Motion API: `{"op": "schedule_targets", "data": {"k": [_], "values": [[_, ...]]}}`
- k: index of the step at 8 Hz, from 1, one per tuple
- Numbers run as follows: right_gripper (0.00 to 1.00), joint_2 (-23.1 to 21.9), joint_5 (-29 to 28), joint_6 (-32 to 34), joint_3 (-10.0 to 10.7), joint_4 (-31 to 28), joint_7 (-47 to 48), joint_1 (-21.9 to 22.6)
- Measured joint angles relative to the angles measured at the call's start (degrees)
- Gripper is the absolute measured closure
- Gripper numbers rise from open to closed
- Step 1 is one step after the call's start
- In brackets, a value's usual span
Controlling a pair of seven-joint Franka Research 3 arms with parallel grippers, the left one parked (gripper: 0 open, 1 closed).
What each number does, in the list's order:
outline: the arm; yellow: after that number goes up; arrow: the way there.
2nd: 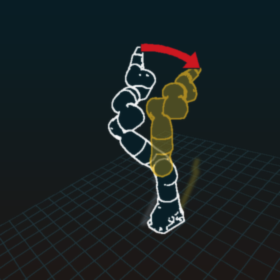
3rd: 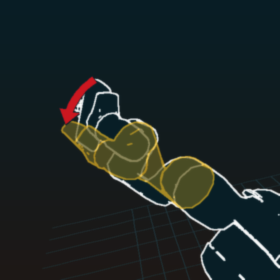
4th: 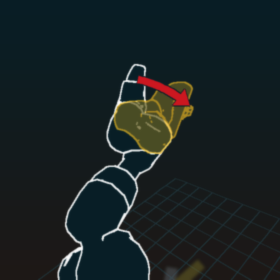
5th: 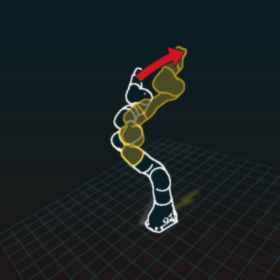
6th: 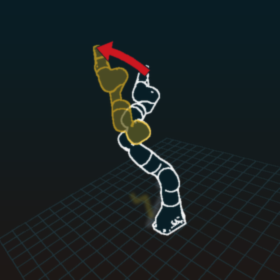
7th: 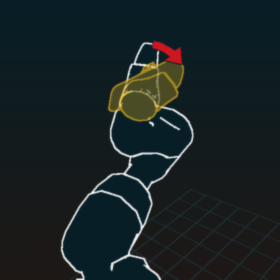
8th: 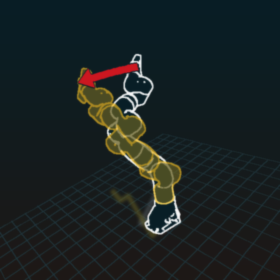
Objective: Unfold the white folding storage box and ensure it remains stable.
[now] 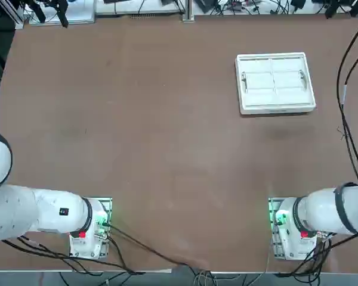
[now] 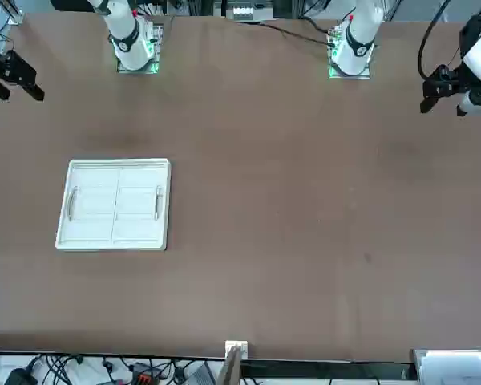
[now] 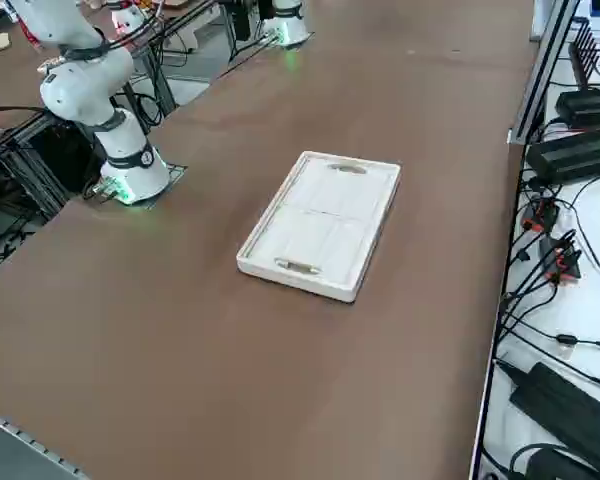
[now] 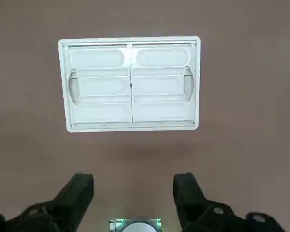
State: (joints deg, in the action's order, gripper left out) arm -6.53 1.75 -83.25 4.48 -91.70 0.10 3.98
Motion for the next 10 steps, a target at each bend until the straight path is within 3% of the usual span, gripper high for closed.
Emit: {"op": "schedule_targets", "data": {"k": [3, 5, 7, 10], "values": [[0.00, 0.1, -0.4, -0.2, -0.8, 0.2, 0.0, 0.5], [0.00, 1.9, -0.3, -0.2, -4.3, 0.1, 5.0, 3.8], [0.00, 7.8, 6.7, -0.8, -6.6, 0.0, 14.2, 12.0], [0.00, 19.8, 16.0, -3.4, -6.7, -0.1, 34.1, 24.3]]}}
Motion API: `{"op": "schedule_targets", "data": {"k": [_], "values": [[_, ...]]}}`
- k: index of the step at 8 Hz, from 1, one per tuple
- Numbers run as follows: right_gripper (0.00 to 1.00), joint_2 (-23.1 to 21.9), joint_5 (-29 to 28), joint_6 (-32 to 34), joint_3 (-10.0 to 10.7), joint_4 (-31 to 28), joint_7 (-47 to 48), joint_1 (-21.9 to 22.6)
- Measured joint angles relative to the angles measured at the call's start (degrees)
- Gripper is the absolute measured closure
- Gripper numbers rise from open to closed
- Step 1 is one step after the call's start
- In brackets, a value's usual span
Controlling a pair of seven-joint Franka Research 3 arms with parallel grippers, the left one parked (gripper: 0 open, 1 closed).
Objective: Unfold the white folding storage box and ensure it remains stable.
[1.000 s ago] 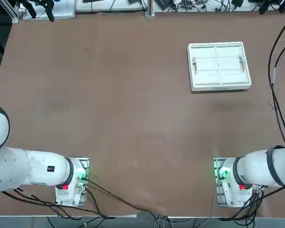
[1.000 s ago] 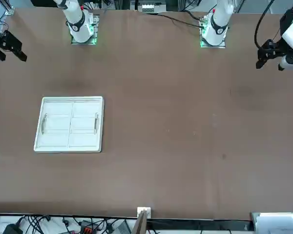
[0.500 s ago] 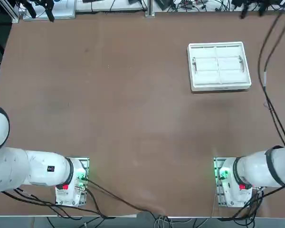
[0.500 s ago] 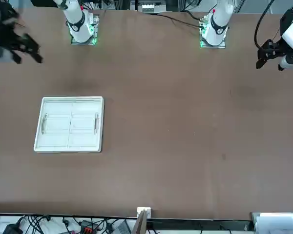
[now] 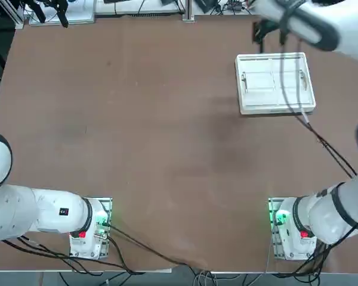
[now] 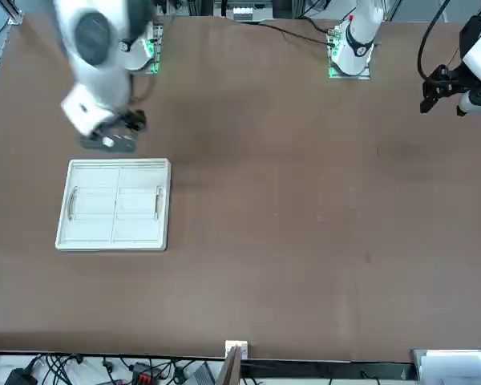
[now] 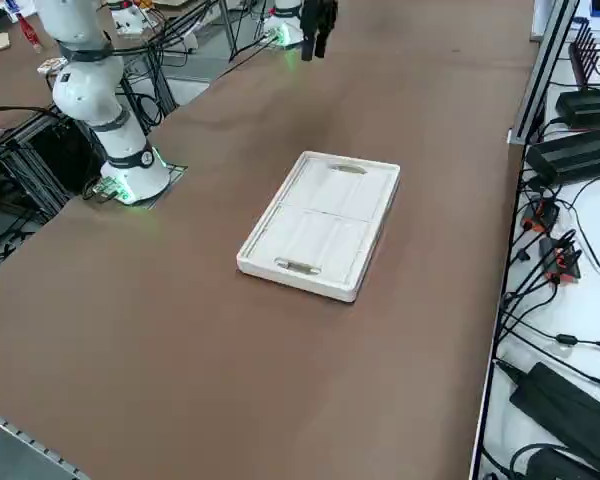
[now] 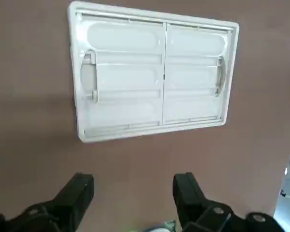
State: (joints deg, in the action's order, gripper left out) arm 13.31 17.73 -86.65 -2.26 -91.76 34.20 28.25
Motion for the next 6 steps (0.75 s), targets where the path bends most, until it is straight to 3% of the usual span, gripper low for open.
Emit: {"op": "schedule_targets", "data": {"k": [2, 4, 6], "values": [[0.00, 9.4, 5.9, -2.7, 0.0, 2.0, 12.8, 5.4], [0.00, 19.9, 10.1, -2.8, 0.3, 8.2, 16.4, 9.1], [0.00, 27.8, 11.6, -2.7, 1.0, 13.9, 16.6, 9.6]]}}
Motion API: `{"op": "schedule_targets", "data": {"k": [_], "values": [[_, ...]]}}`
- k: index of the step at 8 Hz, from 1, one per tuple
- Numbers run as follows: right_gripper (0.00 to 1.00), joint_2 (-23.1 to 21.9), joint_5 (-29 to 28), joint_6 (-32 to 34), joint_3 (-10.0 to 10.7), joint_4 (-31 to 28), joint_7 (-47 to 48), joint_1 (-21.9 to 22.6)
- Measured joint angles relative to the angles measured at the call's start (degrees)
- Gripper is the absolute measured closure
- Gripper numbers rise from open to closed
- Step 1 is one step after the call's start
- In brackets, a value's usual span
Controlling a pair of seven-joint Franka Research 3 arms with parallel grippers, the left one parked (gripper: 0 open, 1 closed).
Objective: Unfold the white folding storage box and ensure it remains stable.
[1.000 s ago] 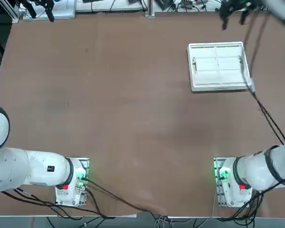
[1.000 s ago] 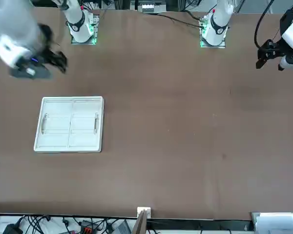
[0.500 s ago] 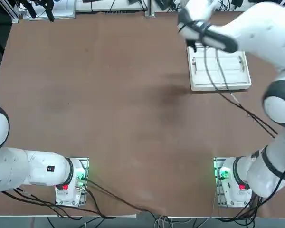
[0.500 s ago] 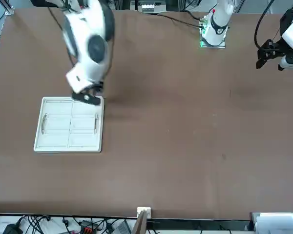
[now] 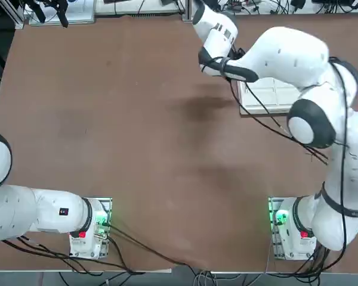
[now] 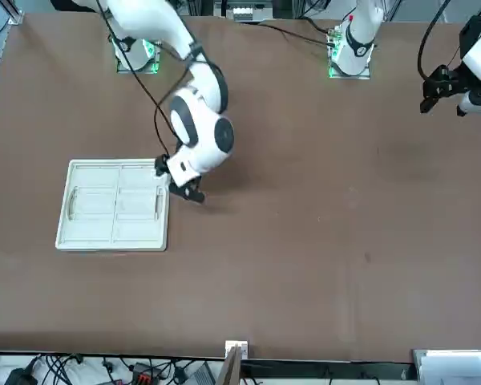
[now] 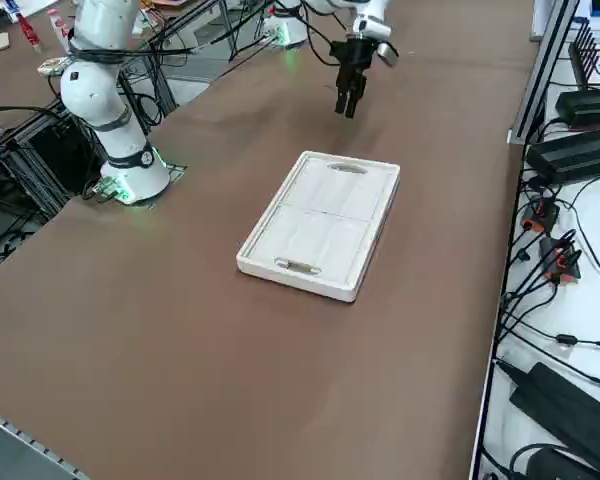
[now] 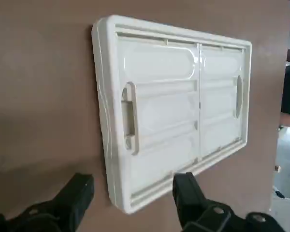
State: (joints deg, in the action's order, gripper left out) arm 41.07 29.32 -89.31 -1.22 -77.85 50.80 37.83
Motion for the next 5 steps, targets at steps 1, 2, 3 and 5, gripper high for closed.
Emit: {"op": "schedule_targets", "data": {"k": [1, 2, 3, 5], "values": [[0.00, 3.0, 1.6, 0.1, 0.3, 1.9, 0.0, 0.0], [0.00, 5.3, 3.5, 0.3, 0.5, 2.8, 0.0, 0.0], [0.00, 6.9, 4.9, 0.3, 0.5, 3.1, 0.0, 0.0], [0.02, 9.0, 6.0, 0.3, 0.5, 3.8, -0.1, 0.0]]}}
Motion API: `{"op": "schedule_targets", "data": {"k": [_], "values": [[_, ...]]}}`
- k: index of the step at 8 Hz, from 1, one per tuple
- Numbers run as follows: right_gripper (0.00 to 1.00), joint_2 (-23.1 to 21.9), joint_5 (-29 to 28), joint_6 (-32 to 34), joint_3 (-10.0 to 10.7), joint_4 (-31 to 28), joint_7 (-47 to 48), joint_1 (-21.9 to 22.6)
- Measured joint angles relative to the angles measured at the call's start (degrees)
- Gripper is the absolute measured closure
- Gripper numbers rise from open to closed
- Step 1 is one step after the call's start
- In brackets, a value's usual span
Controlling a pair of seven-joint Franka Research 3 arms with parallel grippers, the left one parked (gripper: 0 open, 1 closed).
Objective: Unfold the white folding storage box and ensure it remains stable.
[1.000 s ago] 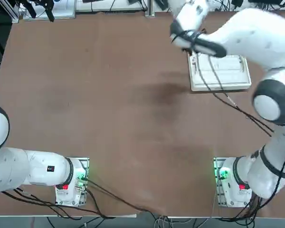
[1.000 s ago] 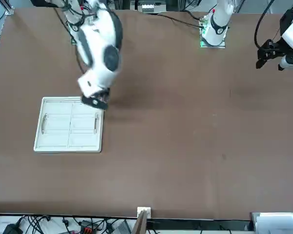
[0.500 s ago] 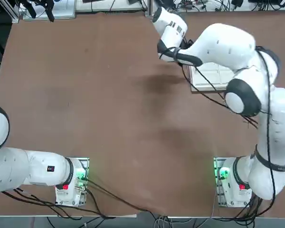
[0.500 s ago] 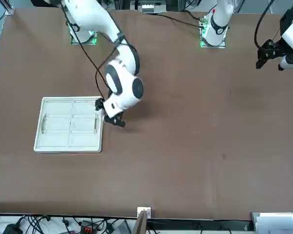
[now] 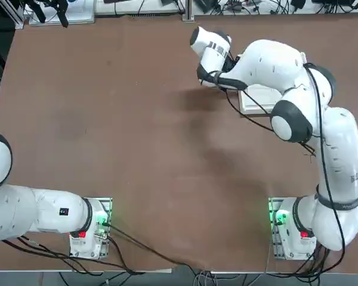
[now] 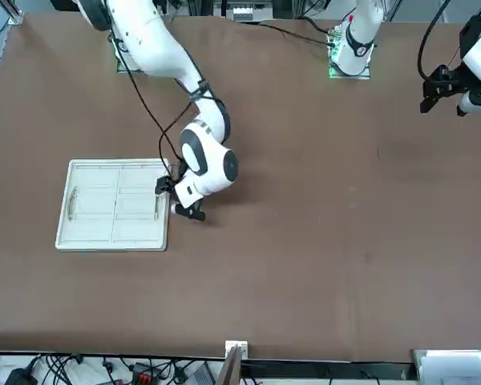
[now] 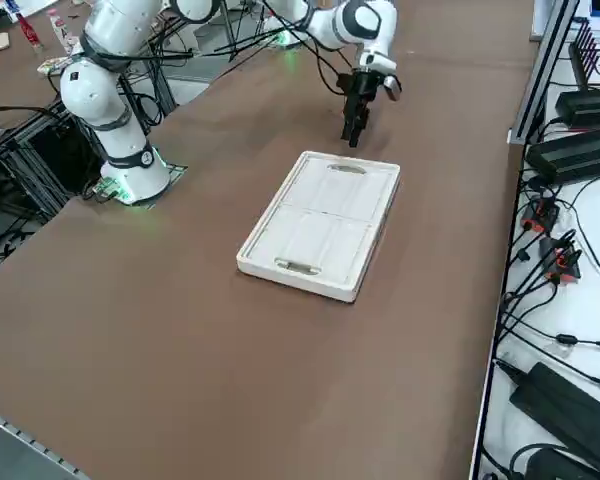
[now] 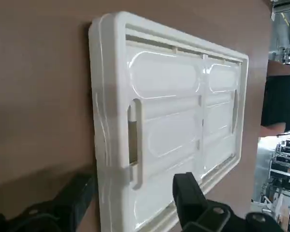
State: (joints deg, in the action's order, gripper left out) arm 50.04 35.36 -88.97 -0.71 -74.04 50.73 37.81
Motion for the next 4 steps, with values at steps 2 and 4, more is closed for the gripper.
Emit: {"op": "schedule_targets", "data": {"k": [2, 4], "values": [[0.04, 2.0, 1.7, 0.4, 0.0, 1.7, 0.0, 0.1], [0.05, 3.4, 3.0, 0.6, 0.0, 2.7, -0.8, 0.1]]}}
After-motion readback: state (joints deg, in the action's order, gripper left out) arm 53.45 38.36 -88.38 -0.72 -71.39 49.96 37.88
